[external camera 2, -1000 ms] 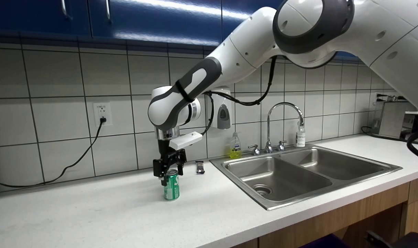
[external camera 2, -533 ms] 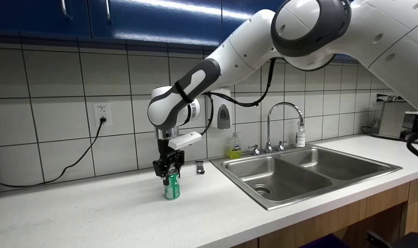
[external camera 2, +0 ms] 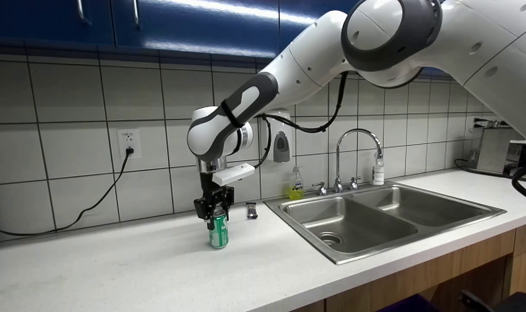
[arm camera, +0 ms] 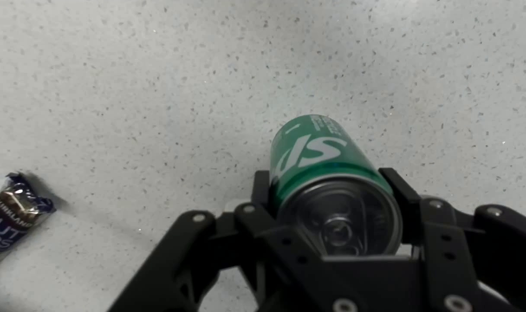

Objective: Move the sprite can to the sink

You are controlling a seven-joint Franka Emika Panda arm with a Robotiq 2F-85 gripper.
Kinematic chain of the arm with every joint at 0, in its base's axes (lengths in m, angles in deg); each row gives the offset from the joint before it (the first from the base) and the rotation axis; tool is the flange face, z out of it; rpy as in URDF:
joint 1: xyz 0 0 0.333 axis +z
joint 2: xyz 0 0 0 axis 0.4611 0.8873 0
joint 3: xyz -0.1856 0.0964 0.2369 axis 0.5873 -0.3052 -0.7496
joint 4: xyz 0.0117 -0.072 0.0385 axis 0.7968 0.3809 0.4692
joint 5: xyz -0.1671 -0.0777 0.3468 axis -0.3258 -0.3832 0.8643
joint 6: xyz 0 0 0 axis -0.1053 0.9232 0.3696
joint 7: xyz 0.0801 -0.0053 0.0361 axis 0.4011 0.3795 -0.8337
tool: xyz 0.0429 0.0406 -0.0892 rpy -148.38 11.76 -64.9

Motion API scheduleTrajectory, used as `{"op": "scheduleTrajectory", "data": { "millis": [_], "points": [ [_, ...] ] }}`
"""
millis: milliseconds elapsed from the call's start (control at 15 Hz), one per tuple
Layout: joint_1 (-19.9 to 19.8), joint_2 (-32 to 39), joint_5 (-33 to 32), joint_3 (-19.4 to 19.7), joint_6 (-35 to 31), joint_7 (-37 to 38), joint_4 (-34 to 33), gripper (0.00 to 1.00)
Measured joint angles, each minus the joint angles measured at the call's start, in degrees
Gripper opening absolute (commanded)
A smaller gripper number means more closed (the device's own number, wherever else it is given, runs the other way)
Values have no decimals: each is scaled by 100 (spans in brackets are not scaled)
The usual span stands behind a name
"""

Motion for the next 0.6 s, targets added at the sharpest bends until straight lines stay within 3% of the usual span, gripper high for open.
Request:
{"op": "scheduleTrajectory", "data": {
  "millis": [600],
  "points": [
    [-146,-574,10,84,626,196,53,38]
  ]
}}
